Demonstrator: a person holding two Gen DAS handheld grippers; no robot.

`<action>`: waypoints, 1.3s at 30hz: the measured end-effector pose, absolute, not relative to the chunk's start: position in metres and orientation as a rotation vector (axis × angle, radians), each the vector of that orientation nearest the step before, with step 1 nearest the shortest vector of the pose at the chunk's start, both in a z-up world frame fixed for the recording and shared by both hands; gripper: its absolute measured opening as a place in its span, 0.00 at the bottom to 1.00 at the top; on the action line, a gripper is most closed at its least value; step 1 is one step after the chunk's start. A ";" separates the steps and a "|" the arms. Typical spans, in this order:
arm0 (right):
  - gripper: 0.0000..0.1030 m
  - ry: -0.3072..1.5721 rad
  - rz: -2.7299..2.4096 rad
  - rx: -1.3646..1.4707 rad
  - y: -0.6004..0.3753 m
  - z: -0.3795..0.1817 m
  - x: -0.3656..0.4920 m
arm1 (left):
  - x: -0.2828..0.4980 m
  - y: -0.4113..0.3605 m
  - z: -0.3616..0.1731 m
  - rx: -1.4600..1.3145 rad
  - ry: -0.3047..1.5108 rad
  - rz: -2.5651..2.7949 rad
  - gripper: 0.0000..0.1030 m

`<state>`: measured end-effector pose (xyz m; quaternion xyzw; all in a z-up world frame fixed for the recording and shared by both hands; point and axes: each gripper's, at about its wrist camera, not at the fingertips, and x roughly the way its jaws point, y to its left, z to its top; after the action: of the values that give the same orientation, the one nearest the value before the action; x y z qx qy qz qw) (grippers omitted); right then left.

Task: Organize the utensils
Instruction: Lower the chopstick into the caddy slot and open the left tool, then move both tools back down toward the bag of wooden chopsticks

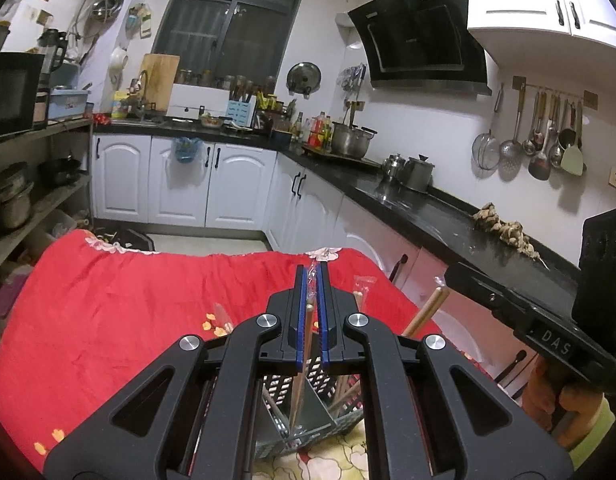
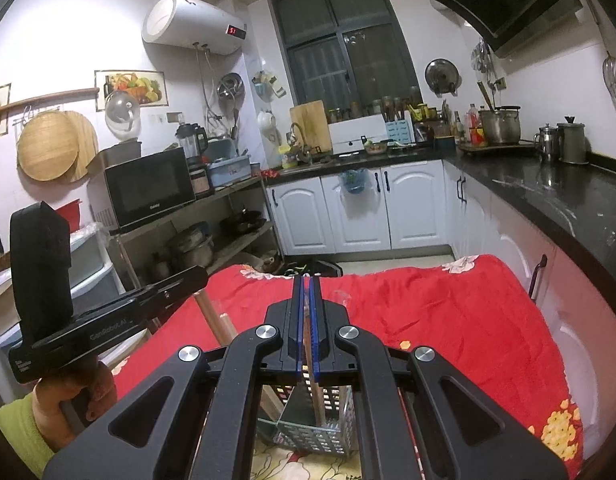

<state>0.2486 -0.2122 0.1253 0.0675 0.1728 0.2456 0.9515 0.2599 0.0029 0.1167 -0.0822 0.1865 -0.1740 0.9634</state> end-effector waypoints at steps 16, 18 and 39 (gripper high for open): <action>0.20 0.403 0.442 0.150 -0.222 0.102 0.251 | 0.261 0.008 0.092 -0.202 0.422 -0.330 0.28; 0.25 0.404 0.433 0.155 -0.226 0.100 0.250 | 0.257 0.010 0.092 -0.200 0.413 -0.324 0.39; 0.60 0.406 0.379 0.116 -0.244 0.098 0.222 | 0.219 0.027 0.105 -0.198 0.351 -0.297 0.90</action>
<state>0.2223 -0.2435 0.0985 0.0574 0.2004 0.1868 0.9600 0.2193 0.0268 0.1052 -0.0978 0.1736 -0.1467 0.9689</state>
